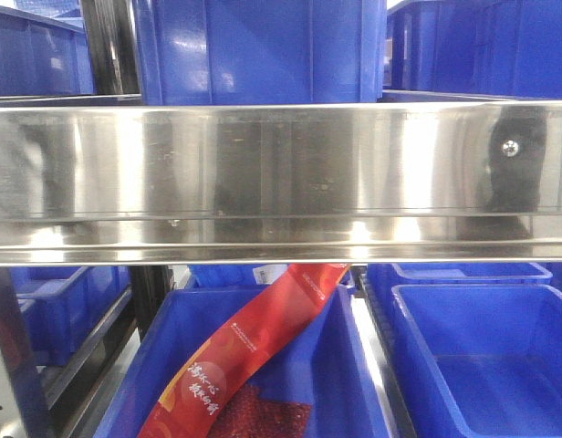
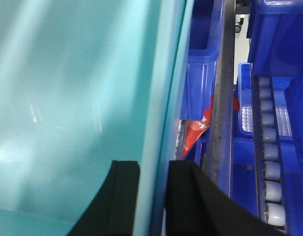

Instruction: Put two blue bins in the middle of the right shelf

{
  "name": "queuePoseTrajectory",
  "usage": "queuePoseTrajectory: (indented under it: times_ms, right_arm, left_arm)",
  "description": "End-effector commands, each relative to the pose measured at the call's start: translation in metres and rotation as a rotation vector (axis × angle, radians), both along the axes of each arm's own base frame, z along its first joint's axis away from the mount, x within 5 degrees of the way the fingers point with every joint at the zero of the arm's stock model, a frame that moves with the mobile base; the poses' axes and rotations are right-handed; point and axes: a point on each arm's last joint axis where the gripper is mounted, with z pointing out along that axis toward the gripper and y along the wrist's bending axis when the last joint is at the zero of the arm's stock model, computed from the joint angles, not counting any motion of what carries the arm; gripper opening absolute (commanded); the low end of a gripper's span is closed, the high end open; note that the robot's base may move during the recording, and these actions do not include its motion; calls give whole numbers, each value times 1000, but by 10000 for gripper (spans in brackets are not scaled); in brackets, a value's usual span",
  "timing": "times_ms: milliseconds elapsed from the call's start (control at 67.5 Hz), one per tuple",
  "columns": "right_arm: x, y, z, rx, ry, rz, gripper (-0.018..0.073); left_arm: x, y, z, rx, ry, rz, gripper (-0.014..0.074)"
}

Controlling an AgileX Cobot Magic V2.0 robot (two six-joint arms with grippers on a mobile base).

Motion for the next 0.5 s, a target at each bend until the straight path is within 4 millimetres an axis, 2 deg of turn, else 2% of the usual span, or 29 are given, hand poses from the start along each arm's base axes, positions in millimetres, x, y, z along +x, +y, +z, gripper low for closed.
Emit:
queuePoseTrajectory:
  times_ms: [0,282,489]
  right_arm:
    - [-4,2,16,53,-114,33,-162]
    - [-4,2,17,59,-125,33,-162]
    - [-10,0,5,-5,12,38,-162]
  left_arm:
    - [-8,-4,16,-69,-90,-38,-111]
    - [-8,-4,16,-71,-95,-38,-111]
    - [-11,-4,-1,9,74,-59,-111]
